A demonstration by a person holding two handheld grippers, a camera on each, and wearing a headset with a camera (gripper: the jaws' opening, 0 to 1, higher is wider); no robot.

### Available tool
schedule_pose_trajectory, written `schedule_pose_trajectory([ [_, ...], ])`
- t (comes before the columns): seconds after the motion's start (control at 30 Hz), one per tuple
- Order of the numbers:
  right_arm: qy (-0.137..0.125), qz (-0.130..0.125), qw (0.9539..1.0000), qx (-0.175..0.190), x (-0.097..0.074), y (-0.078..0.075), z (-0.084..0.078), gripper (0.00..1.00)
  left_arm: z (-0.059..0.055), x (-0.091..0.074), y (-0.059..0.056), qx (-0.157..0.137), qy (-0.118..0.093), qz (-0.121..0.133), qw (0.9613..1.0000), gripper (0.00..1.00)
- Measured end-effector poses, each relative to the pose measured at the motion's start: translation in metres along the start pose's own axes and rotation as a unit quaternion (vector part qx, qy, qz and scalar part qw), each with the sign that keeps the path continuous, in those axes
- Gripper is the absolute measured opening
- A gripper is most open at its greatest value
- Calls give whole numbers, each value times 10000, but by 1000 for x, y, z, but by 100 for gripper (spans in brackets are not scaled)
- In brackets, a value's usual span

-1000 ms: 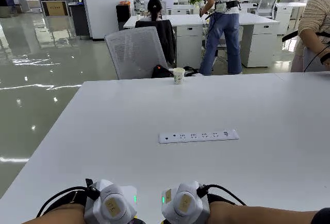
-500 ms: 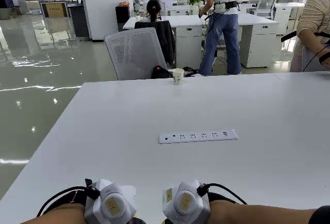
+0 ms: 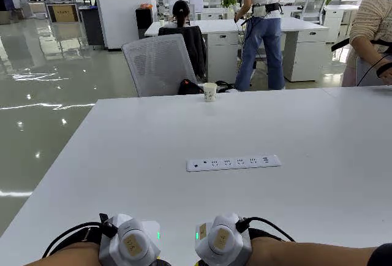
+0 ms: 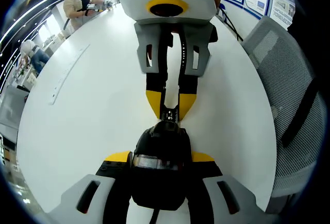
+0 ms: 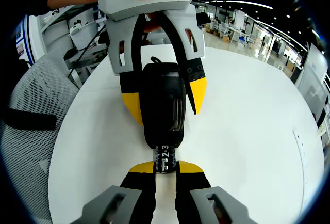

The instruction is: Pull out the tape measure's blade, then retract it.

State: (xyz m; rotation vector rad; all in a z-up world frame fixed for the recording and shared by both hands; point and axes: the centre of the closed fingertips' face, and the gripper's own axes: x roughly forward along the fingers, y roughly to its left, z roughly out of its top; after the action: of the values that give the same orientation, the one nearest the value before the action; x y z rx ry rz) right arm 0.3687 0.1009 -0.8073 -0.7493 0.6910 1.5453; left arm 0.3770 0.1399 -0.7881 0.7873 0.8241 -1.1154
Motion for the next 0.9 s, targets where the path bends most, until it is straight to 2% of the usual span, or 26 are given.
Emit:
schedule_pose_trajectory([
  [0.9, 92, -29, 9999, 121, -8, 0, -11, 11, 0, 0, 0, -9, 13, 13, 10000, 36],
])
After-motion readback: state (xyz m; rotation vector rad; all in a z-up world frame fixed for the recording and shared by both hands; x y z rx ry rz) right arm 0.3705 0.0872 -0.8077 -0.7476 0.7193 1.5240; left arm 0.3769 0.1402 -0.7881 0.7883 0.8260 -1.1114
